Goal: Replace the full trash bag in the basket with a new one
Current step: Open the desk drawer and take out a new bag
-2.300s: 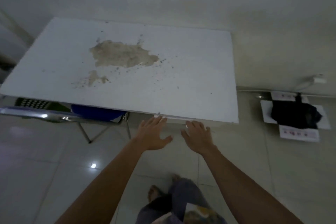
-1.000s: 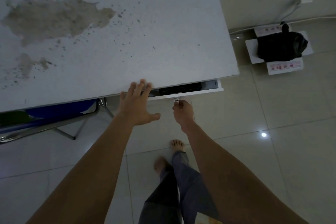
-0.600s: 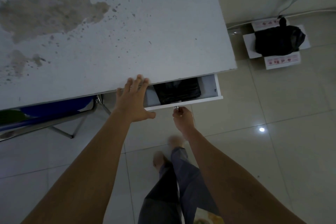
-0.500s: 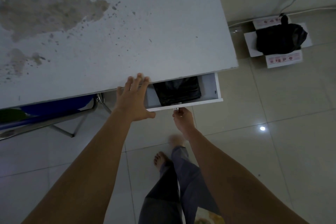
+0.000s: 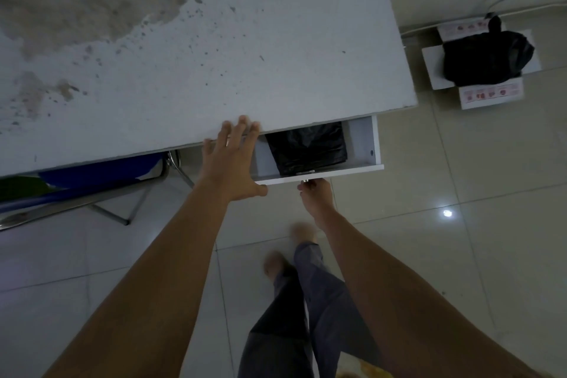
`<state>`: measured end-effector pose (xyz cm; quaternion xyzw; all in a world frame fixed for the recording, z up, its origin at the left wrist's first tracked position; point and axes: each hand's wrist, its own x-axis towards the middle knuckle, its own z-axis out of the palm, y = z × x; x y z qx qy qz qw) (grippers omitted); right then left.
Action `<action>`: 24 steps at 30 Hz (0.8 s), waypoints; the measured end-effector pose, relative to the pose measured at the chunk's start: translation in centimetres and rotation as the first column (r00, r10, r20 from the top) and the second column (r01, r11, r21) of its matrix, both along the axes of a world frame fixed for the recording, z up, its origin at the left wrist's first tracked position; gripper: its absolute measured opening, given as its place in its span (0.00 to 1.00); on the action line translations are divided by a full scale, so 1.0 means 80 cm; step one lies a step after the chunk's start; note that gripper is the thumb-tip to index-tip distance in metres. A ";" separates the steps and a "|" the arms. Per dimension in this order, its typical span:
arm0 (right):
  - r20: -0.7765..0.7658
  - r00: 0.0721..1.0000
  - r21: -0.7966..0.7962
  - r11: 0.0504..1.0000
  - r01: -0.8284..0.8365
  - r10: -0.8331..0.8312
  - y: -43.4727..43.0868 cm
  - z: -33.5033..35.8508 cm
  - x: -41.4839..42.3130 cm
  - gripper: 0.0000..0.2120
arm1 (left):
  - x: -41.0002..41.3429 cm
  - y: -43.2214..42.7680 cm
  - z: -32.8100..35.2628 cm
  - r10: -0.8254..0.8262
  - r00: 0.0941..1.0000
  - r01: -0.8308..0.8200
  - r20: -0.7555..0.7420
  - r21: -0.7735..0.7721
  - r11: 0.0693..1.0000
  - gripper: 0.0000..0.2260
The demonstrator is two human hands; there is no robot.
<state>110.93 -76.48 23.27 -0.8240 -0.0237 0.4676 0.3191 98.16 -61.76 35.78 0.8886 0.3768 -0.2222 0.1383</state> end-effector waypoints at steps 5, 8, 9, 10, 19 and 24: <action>0.211 0.937 -0.033 0.956 0.290 -0.277 -0.011 0.047 0.011 0.11 | 0.000 0.000 0.002 0.004 1.000 -0.004 0.009 -0.011 1.000 0.61; 0.654 0.722 0.175 0.973 0.148 -0.227 -0.019 0.092 0.026 0.08 | 0.000 0.000 0.001 0.006 1.000 -0.006 0.010 -0.015 1.000 0.61; 0.747 0.648 0.171 0.985 0.027 -0.147 -0.017 0.095 0.035 0.06 | 0.000 0.000 0.001 0.007 1.000 -0.006 0.009 -0.015 1.000 0.61; 0.788 0.614 0.109 0.992 -0.071 -0.043 -0.010 0.093 0.046 0.06 | 0.000 0.000 0.000 0.004 1.000 -0.004 0.007 -0.013 1.000 0.61; 0.288 0.873 -0.375 0.885 -0.275 0.393 0.056 0.070 0.118 0.34 | -0.002 0.004 -0.002 0.012 1.000 -0.011 0.020 -0.049 0.999 0.59; 0.224 0.924 -0.239 0.936 -0.257 0.311 0.063 0.077 0.126 0.21 | 0.000 0.001 0.001 0.089 0.992 -0.081 0.092 -0.092 0.992 0.50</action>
